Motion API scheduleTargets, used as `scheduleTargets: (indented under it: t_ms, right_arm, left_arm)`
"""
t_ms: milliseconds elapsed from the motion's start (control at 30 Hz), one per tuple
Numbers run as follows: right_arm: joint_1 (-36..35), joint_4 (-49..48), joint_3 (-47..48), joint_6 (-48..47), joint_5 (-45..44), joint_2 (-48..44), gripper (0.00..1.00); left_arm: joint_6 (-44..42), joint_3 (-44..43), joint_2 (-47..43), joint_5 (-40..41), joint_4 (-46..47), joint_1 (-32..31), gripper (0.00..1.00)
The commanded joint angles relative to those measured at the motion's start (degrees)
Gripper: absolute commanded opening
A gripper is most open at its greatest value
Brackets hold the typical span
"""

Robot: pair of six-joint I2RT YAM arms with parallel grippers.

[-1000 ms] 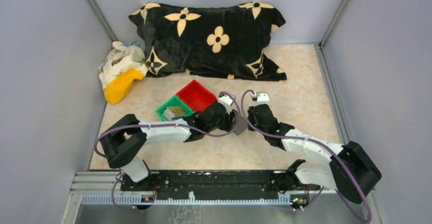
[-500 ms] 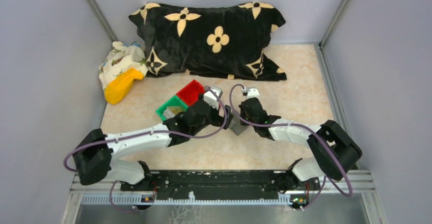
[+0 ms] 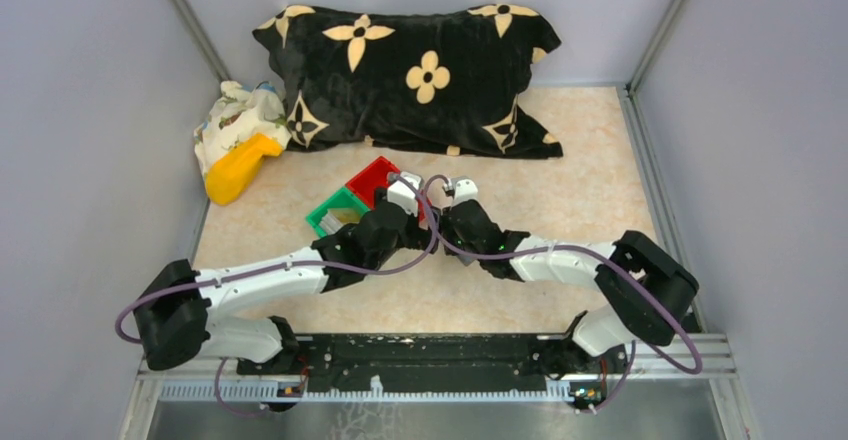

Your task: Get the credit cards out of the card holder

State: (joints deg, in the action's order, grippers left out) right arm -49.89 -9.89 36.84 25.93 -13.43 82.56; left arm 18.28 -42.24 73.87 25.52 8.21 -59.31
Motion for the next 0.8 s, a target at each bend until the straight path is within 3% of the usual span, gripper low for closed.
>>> scheduleTargets:
  t_ms: [0,333,533,767]
  right_arm:
    - [-4.11,-1.61,0.88,2.57,-1.31,-0.03,0.01]
    - [-3.01,4.06,1.35,0.81,-8.8,-6.03,0.01]
    - [4.26,3.75,0.21,0.07,-5.03,-6.97,0.02]
    - [5.06,2.85,-0.16,-1.52,-5.05,-3.72,0.02]
  left_arm:
    - [1.63,0.5,-2.59,3.02,-0.9,-0.19,1.0]
    - [2.66,1.2,-3.93,2.92,-1.18,-0.11,1.0]
    - [3.71,1.86,-5.91,2.47,-1.16,-0.11,1.0]
    - [3.96,2.25,-6.51,1.88,-0.82,-0.01,1.0]
